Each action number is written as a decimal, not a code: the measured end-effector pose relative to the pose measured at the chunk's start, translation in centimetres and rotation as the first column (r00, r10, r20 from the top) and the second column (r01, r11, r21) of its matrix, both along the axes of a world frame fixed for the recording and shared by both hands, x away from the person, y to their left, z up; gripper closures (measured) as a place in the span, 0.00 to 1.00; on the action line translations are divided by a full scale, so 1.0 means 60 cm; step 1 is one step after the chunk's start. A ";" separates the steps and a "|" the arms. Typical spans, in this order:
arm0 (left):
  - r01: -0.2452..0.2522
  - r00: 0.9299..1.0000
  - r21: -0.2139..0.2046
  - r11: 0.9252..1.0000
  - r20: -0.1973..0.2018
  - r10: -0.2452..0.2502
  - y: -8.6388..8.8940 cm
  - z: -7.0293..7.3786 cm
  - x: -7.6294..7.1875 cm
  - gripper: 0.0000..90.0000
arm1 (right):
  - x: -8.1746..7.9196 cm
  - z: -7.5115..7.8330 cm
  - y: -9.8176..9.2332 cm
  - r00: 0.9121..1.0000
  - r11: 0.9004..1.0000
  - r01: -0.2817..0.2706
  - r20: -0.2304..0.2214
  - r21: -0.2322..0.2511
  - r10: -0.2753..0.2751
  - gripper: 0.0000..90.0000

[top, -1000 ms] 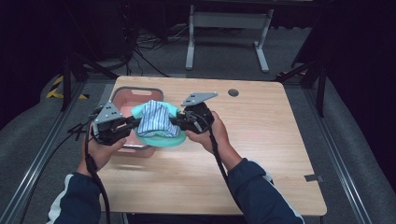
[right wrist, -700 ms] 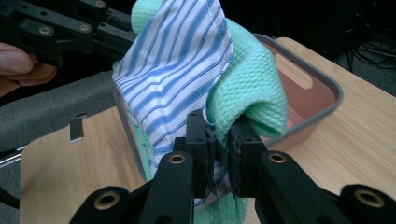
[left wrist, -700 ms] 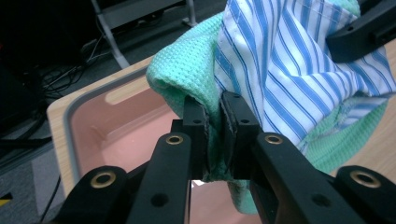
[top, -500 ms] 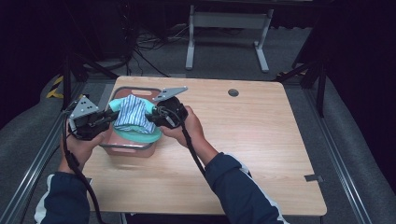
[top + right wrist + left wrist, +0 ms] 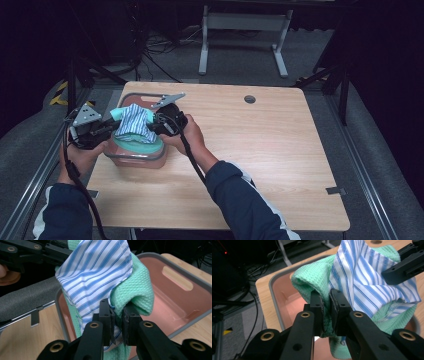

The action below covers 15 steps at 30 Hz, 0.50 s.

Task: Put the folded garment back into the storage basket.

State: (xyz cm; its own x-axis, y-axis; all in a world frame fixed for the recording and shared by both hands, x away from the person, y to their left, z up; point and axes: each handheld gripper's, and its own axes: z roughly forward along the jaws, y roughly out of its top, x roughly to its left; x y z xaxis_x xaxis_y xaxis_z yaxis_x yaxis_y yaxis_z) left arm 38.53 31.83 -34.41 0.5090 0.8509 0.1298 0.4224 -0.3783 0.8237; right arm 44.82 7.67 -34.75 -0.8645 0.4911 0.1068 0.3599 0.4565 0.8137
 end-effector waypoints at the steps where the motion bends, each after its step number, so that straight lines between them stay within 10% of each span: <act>1: 0.003 1.000 0.012 1.000 -0.009 -0.003 -0.001 -0.006 0.003 0.90 | 0.006 -0.012 0.007 1.000 1.000 0.000 -0.013 -0.010 0.000 0.89; 15: -0.014 0.994 0.140 0.990 -0.105 0.029 -0.011 -0.046 0.033 0.90 | 0.028 -0.060 0.025 0.997 0.997 0.013 -0.081 -0.070 -0.018 0.89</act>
